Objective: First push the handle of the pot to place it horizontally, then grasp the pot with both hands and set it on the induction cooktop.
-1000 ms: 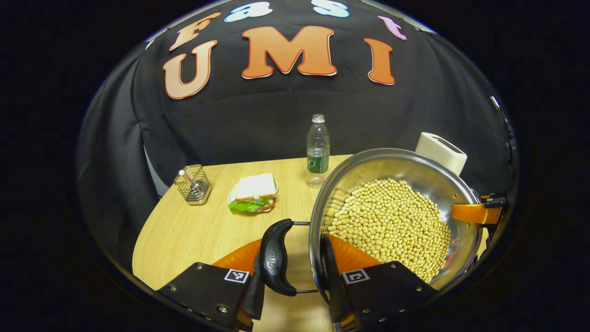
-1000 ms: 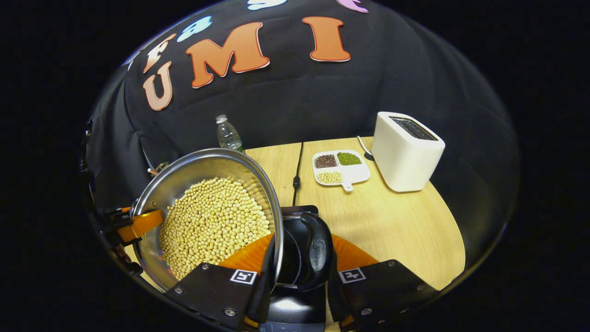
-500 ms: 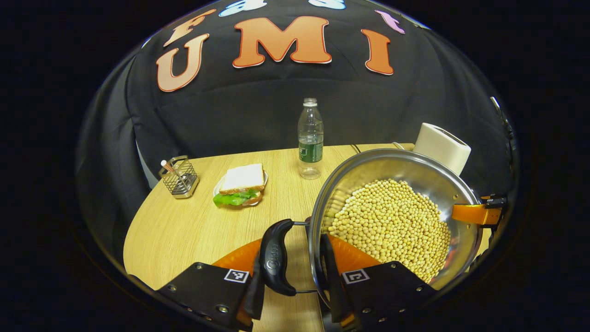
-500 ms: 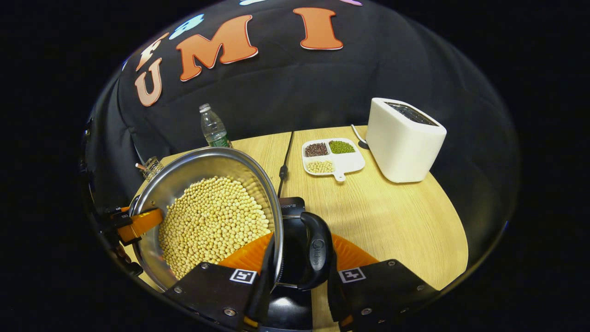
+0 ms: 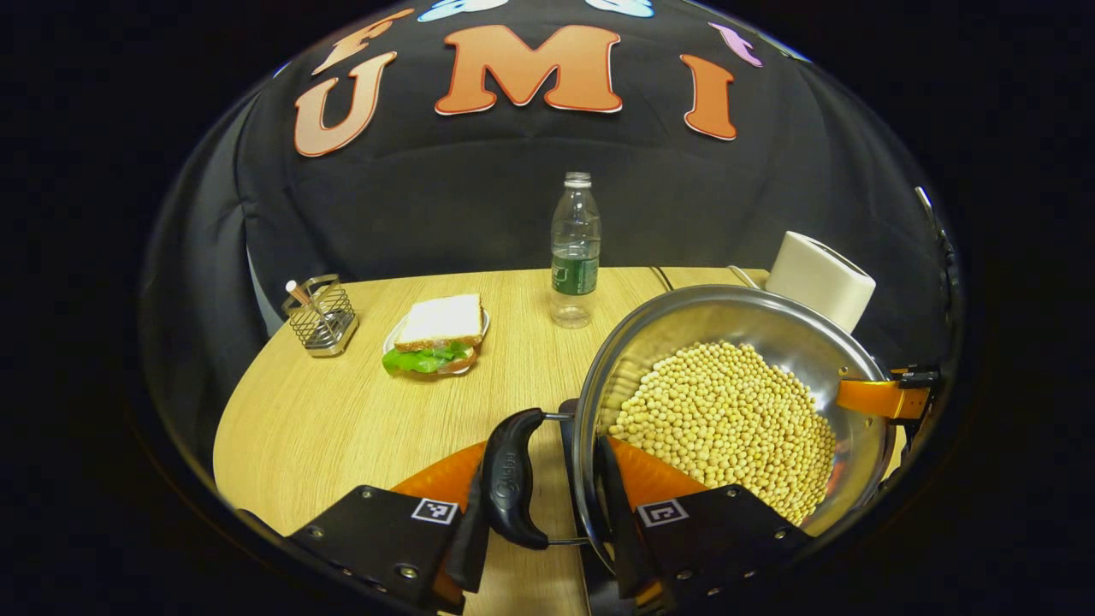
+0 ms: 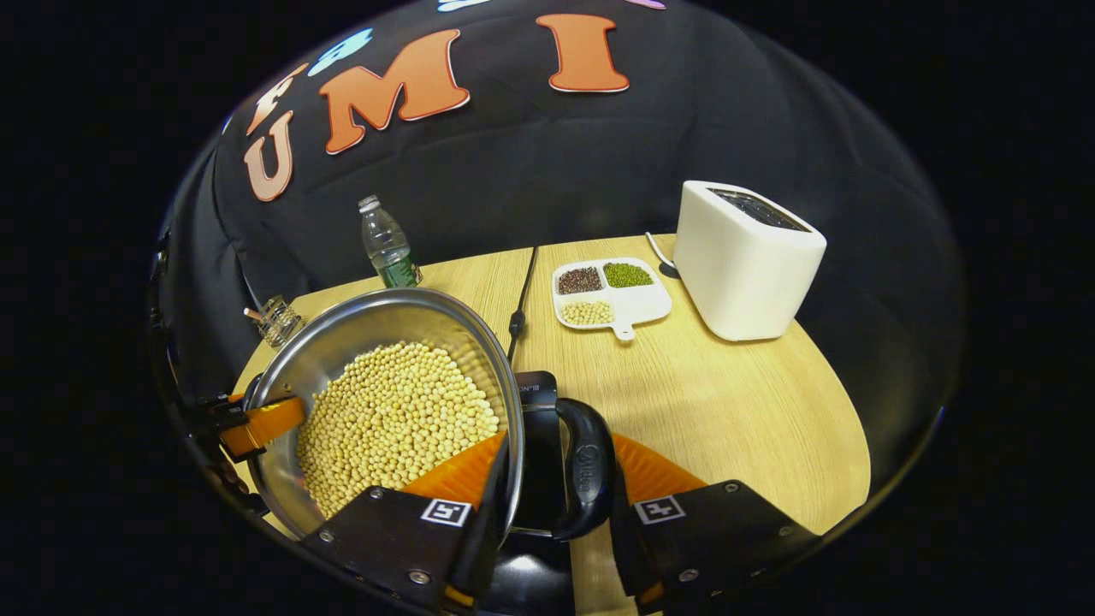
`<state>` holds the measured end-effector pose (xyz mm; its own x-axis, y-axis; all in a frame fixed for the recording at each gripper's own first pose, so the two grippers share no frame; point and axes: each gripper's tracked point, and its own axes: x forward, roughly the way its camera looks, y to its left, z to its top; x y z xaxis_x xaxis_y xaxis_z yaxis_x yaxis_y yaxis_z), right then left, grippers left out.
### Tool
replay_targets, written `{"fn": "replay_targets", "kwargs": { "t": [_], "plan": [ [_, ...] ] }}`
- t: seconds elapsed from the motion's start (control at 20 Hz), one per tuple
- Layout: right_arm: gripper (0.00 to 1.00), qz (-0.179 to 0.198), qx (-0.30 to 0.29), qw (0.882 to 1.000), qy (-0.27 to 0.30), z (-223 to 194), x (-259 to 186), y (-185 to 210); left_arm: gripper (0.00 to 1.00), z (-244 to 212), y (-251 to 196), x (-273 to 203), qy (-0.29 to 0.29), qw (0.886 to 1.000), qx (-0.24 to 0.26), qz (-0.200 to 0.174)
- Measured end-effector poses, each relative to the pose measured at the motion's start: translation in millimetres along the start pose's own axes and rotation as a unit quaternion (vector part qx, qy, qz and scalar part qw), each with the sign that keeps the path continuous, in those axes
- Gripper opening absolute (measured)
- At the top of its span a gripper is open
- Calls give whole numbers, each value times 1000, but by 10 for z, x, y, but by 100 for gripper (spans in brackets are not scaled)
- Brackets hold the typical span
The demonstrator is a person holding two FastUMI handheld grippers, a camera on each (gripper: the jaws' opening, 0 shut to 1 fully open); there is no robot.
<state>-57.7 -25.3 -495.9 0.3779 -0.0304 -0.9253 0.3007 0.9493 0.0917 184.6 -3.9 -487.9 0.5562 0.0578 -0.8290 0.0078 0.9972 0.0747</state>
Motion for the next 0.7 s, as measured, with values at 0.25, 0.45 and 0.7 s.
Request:
{"fn": "replay_targets", "kwargs": {
  "t": [0.25, 0.45, 0.7],
  "plan": [
    [67, -32, -45, 993, -108, 550, -331, -80, 71, 484, 100, -236, -83, 995, 38, 35],
    [79, -41, -56, 973, -222, 1172, -969, -128, 83, 1011, 279, -810, -163, 985, 12, 47],
    [87, -14, -85, 936, -340, 1731, -1937, 105, 82, 1688, 362, -1871, -285, 957, 1, 48]
  ]
}}
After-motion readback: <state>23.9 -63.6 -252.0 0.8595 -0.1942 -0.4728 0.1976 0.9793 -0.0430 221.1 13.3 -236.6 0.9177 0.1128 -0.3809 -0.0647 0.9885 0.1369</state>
